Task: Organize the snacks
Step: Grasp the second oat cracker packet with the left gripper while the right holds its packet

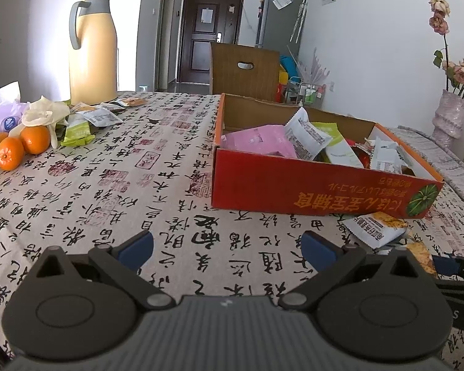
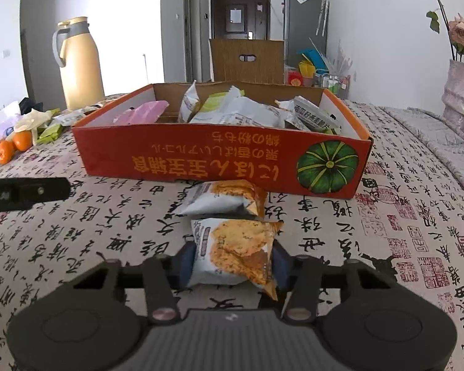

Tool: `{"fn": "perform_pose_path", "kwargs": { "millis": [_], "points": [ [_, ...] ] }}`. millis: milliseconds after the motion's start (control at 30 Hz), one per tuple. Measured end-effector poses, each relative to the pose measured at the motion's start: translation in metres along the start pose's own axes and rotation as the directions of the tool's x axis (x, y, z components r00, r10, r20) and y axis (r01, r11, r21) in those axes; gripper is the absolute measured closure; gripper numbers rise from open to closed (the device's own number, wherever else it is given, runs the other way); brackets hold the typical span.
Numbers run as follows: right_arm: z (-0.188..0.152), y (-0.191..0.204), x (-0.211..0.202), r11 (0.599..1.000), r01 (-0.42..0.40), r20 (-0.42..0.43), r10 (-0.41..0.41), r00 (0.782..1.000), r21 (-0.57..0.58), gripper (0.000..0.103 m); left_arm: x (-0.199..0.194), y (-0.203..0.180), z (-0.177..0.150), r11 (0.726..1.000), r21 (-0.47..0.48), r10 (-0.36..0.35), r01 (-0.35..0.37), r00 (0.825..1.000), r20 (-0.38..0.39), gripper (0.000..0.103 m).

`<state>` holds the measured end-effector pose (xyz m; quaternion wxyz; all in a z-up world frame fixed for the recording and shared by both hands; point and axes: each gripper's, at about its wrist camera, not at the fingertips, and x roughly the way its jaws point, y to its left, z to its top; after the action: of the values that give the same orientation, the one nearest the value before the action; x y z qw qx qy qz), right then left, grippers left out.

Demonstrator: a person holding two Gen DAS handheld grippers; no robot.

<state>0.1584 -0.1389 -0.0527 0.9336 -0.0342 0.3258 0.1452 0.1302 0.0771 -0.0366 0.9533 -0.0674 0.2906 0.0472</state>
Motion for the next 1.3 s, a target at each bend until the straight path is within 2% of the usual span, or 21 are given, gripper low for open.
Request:
{"fn": "perform_pose_path", "kwargs": {
  "millis": [300,433,833,1067,1300],
  "points": [
    [-0.001,-0.015,-0.02,0.999,-0.02,0.059,0.018,0.998,0.032,0.058,0.001,-0.005,0.004,1.0,0.017,0.019,-0.019,1.0,-0.023,0.0],
    [0.001,-0.031,-0.028,0.999,-0.006,0.087,0.002,0.996,0.044,0.058,0.0,-0.016,0.01,1.0,0.018,0.001,0.0,0.999,-0.052,0.0],
    [0.014,-0.089,-0.039,0.997,0.042,0.165,-0.052,0.985,0.063,0.058,0.005,-0.104,0.028,0.995,0.075,-0.055,0.063,0.993,-0.105,0.0],
    [0.022,-0.125,-0.028,0.99,0.089,0.186,-0.109,0.977,0.112,0.058,0.037,-0.142,0.03,0.998,0.055,-0.03,0.042,0.98,-0.195,0.0],
    [0.016,-0.146,-0.012,0.977,0.082,0.184,-0.119,0.976,0.195,0.058,0.062,-0.17,0.026,0.998,0.068,0.003,0.014,0.969,-0.246,0.0]
  ]
}}
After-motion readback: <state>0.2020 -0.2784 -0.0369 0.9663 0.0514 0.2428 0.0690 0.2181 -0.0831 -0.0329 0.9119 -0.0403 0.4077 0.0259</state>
